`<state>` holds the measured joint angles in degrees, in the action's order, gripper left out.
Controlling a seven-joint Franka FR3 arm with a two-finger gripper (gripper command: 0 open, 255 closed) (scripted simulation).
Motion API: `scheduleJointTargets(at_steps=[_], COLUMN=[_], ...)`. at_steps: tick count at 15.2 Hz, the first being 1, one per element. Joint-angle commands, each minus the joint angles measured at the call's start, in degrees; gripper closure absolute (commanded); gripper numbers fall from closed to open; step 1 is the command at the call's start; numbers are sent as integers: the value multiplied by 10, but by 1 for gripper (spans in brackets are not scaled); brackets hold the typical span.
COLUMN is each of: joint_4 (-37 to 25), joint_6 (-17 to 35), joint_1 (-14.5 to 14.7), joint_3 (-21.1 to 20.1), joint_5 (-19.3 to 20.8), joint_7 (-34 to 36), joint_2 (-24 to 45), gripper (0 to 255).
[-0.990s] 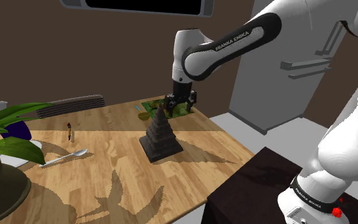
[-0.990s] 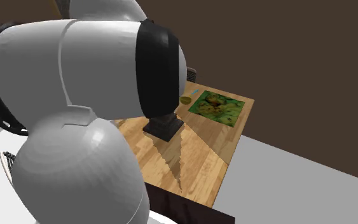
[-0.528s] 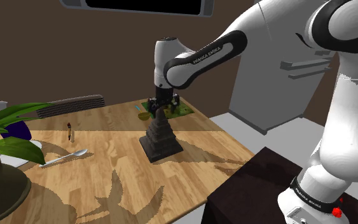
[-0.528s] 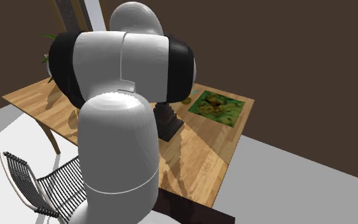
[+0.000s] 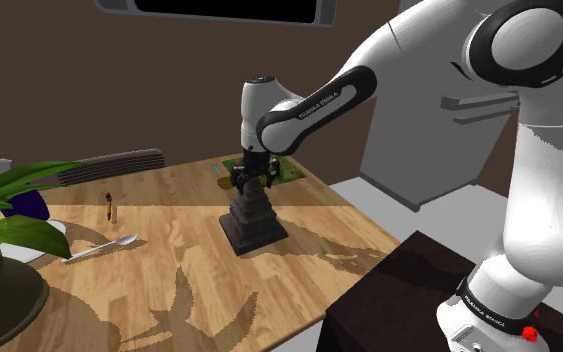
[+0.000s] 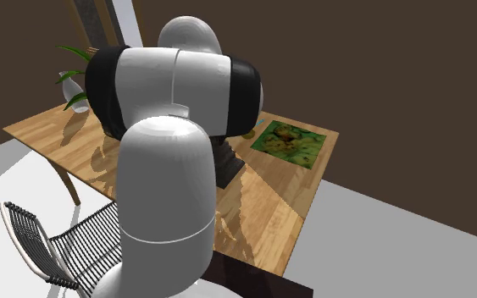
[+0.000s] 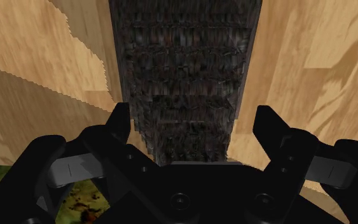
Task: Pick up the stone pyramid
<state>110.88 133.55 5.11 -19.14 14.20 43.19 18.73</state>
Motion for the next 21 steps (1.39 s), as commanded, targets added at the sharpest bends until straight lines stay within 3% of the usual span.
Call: scheduleJointTargets(at_steps=[1,2,11,21], joint_4=[3,3,3,-25], joint_6=[5,5,5,-59], joint_1=[0,0,0,-6], joint_3=[1,1,1,-9], joint_5=[2,2,2,-24], joint_7=[1,1,1,-19], joint_2=[2,2,2,-37], gripper=[0,255,255,255])
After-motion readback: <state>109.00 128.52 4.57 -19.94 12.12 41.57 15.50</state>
